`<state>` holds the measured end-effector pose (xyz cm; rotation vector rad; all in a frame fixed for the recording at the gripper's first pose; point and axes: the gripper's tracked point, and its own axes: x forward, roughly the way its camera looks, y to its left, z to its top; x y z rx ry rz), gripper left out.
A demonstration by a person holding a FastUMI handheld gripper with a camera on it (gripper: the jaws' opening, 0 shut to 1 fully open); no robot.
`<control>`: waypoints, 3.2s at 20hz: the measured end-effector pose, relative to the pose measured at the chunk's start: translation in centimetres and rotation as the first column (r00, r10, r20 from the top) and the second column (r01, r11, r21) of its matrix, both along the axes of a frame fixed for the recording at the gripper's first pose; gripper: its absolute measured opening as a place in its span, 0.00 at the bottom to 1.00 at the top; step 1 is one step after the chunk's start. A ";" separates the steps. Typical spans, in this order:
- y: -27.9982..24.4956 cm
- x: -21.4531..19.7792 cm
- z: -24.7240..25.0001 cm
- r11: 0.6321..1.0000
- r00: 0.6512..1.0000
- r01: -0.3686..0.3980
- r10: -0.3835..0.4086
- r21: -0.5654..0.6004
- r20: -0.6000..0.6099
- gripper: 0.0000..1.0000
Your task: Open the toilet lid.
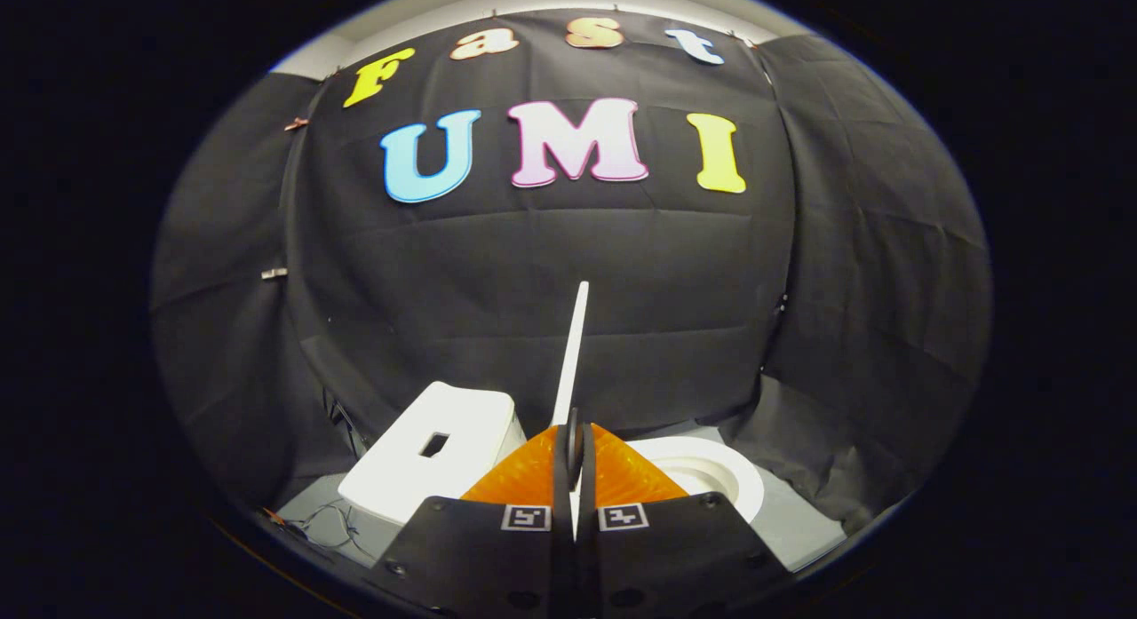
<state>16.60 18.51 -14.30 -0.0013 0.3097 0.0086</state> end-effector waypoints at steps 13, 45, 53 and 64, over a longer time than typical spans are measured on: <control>11.5 -0.4 -0.7 0.977 0.985 -0.172 0.173 -0.127 0.001 0.05; 5.6 -9.3 16.3 0.973 0.940 -0.224 0.230 -0.053 0.253 0.98; -4.4 -13.5 21.1 0.995 0.941 -0.100 0.101 -0.020 0.324 0.98; -9.8 -17.5 22.3 0.998 0.929 -0.069 0.061 0.009 0.364 0.98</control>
